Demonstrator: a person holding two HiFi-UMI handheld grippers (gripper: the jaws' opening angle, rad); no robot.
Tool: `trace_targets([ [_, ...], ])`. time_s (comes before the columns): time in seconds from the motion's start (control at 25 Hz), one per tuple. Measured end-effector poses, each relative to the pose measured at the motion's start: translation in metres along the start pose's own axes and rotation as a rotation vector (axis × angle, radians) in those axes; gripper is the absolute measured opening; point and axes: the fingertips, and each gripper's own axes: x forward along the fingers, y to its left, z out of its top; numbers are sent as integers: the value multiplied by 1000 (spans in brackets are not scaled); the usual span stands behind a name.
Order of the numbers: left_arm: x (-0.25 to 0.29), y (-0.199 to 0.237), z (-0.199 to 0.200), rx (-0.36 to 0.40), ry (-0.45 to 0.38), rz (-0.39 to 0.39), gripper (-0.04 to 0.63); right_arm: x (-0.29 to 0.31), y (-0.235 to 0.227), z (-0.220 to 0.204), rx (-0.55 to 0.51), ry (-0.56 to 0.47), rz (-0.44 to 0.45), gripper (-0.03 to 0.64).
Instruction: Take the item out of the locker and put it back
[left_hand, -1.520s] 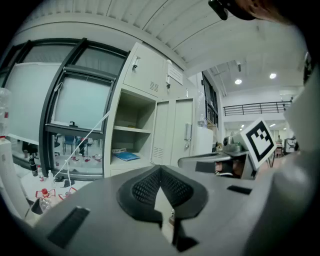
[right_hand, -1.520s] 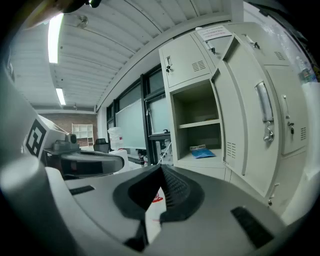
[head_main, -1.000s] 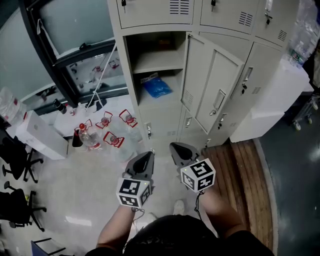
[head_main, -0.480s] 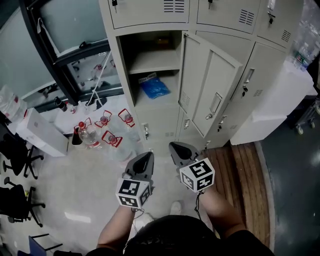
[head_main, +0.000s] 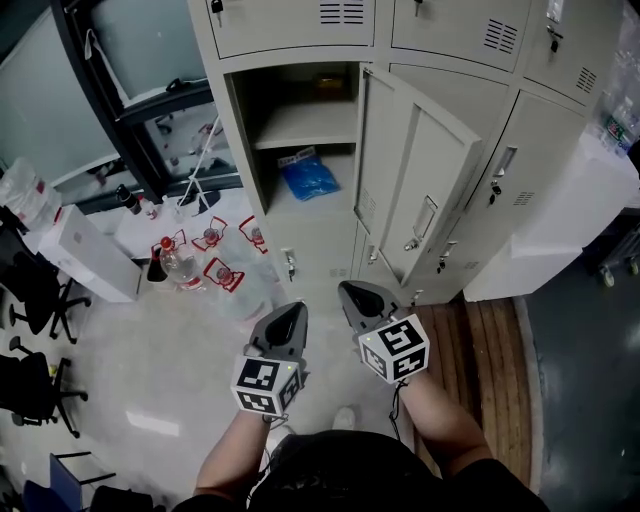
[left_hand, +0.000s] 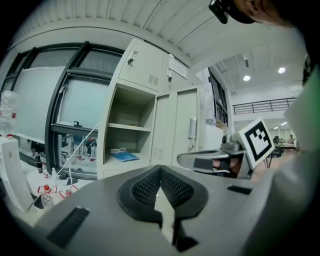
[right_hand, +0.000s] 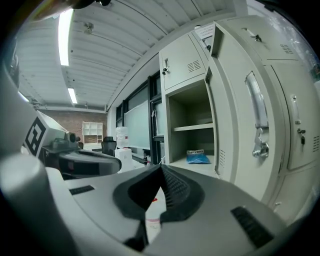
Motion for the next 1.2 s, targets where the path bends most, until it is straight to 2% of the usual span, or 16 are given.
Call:
trace_targets([
  [0.36, 15, 0, 5, 15, 5, 30, 5, 4, -14, 11, -28, -14, 20, -3],
  [0.68, 35, 11, 10, 19, 9, 22, 5, 23, -26, 17, -35, -15, 20, -3],
  [1.2, 69, 74, 15, 7, 19, -25, 5, 100, -43, 30, -100, 28, -36, -3],
])
